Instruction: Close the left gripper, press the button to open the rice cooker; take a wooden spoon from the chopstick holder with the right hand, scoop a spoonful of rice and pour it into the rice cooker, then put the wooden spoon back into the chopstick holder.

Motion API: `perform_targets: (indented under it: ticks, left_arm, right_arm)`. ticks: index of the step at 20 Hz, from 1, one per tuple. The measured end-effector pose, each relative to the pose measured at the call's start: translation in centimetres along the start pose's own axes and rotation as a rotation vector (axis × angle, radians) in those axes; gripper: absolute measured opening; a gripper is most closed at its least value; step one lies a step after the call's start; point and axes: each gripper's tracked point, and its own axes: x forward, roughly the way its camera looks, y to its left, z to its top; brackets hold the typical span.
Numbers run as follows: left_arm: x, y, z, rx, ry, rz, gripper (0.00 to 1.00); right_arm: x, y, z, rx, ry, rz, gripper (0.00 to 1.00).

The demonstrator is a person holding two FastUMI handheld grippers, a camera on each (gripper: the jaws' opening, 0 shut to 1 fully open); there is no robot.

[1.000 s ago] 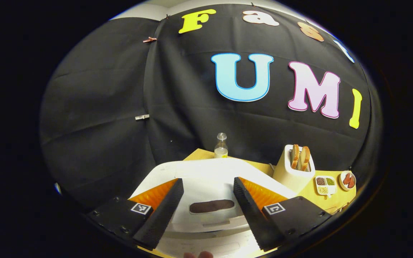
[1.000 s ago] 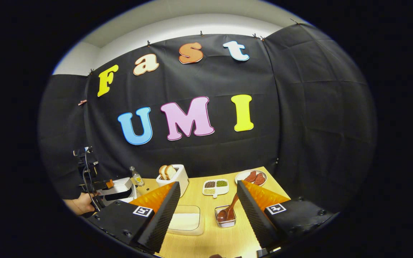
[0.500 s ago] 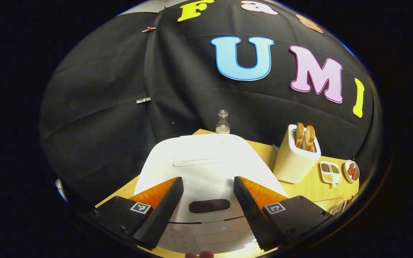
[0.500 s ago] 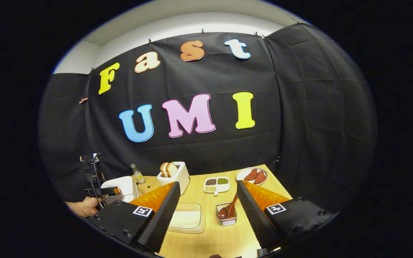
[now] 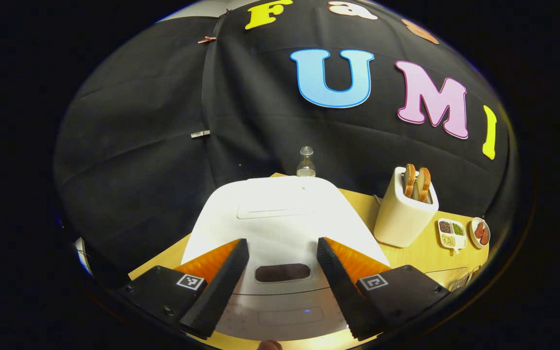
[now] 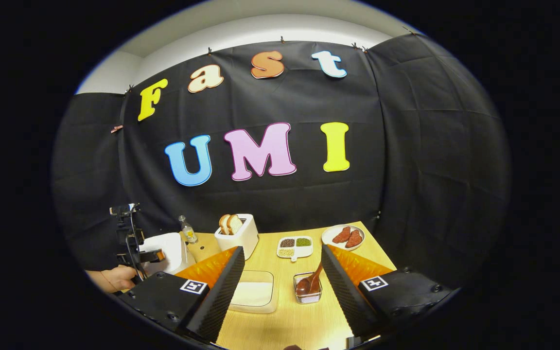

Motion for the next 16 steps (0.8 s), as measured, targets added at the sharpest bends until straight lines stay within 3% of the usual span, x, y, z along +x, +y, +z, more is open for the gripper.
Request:
perform_targets:
  ticks: [6, 16]
  left_arm:
    - [-0.1, 0.1, 0.3, 0.030, -0.054, -0.008, 0.99]
    - [-4.0, -0.4, 3.6, 0.044, -0.153, -0.128, 0.96]
  right_arm:
    - [-0.5, 0.0, -0.6, 0.004, 0.013, -0.003, 0.98]
    - [-0.6, 0.9, 0.2, -0.018, -0.009, -0.001, 0.99]
